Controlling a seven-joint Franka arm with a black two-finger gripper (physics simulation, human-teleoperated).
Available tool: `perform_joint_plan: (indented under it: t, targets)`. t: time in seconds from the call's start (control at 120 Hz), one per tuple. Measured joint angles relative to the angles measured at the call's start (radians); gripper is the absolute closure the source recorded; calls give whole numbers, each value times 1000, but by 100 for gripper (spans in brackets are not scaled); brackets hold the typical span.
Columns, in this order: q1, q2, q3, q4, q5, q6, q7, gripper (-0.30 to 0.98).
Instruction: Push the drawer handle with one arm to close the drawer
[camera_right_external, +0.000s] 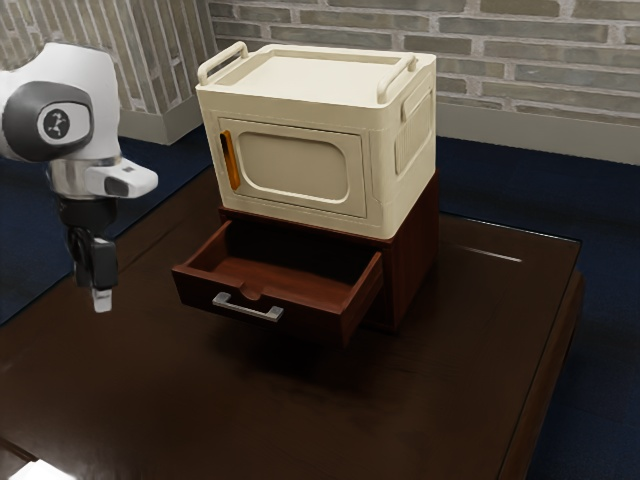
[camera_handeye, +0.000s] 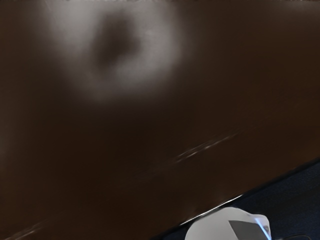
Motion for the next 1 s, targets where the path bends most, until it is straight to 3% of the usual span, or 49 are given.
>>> perform_joint_plan:
  t: [0.158, 0.292, 0.358, 0.508, 0.692, 1.0]
  targets:
    - [-14, 69, -4, -66, -44, 140, -98, 1]
    - [-20, 88, -5, -92, -80, 216, -176, 33]
    - [-81, 101, -6, -94, -90, 241, -225, 47]
    - [-118, 148, -7, -85, -106, 281, -369, 65]
    - [-135, 211, -8, -25, -147, 344, -518, 74]
    - [-146, 235, -55, -27, -218, 460, -686, 78]
